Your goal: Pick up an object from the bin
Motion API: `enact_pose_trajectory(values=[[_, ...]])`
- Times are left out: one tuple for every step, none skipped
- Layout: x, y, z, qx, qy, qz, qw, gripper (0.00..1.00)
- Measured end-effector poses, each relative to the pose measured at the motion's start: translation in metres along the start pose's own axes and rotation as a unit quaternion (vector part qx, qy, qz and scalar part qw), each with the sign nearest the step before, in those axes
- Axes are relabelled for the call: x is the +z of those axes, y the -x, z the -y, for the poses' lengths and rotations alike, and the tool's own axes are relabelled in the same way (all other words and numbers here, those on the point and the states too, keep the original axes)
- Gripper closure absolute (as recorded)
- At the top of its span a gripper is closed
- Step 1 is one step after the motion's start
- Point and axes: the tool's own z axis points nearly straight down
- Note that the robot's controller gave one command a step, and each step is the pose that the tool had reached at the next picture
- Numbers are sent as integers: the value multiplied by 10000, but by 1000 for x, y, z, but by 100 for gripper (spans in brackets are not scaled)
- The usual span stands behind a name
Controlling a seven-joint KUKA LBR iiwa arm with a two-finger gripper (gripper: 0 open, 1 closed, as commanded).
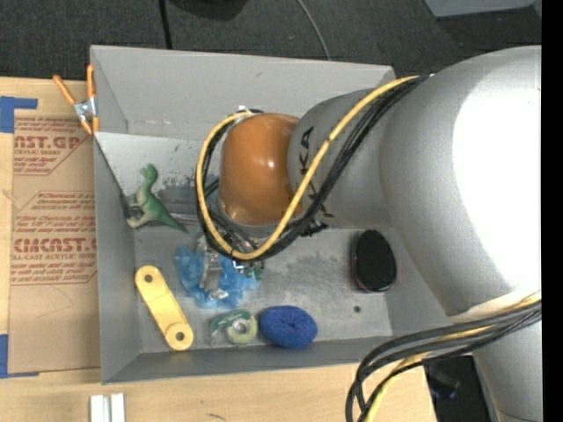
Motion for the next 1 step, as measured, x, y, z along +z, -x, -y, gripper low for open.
enact_pose_trajectory(values=[[24,13,-9,-108,0,7,9999,100]])
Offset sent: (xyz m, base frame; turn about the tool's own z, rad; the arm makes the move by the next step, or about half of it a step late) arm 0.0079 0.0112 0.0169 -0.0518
